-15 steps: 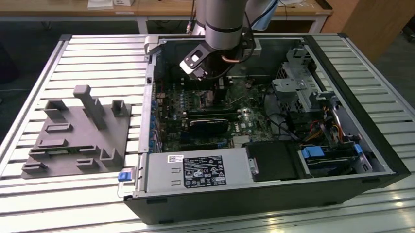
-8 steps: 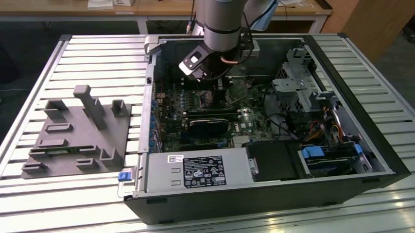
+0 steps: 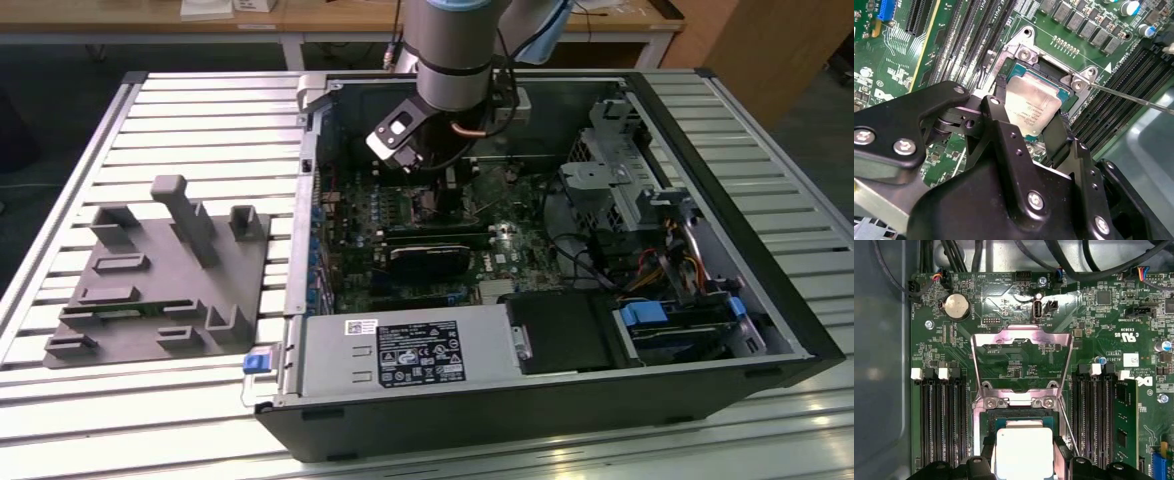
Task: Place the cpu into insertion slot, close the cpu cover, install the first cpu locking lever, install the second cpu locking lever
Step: 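Place the cpu into insertion slot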
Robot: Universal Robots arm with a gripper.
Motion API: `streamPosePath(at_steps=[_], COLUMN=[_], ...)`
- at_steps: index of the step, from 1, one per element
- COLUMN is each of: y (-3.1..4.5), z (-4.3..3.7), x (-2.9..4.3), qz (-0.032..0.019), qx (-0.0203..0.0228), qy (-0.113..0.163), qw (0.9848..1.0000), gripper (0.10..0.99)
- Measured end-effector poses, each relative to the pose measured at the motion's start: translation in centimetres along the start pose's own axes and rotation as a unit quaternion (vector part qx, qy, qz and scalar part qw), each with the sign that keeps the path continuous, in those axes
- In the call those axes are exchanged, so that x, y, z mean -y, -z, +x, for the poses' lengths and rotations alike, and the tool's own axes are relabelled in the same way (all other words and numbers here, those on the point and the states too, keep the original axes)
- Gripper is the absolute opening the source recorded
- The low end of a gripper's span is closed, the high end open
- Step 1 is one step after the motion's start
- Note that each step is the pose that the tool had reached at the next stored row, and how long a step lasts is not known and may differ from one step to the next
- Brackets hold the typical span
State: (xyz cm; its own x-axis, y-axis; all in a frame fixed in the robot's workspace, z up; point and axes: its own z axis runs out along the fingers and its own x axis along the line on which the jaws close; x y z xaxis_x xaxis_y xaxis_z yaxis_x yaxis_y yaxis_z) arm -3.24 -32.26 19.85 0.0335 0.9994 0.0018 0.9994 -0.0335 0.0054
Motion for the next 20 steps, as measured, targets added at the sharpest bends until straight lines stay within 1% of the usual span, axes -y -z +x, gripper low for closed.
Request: streamPosePath(at_steps=[7, 13, 20], y=[-0.15, -0.32, -0.48], z=[0.06, 0.4, 0.4], x=[-0.09, -0.09, -0.08], qz=[0.0, -0.0001, 0.0], qx=[0.0, -0.0002, 0.0], qy=[0.003, 0.003, -0.002], qw=[1.0, 1.0, 1.0], gripper=[0.541, 0.541, 0.541])
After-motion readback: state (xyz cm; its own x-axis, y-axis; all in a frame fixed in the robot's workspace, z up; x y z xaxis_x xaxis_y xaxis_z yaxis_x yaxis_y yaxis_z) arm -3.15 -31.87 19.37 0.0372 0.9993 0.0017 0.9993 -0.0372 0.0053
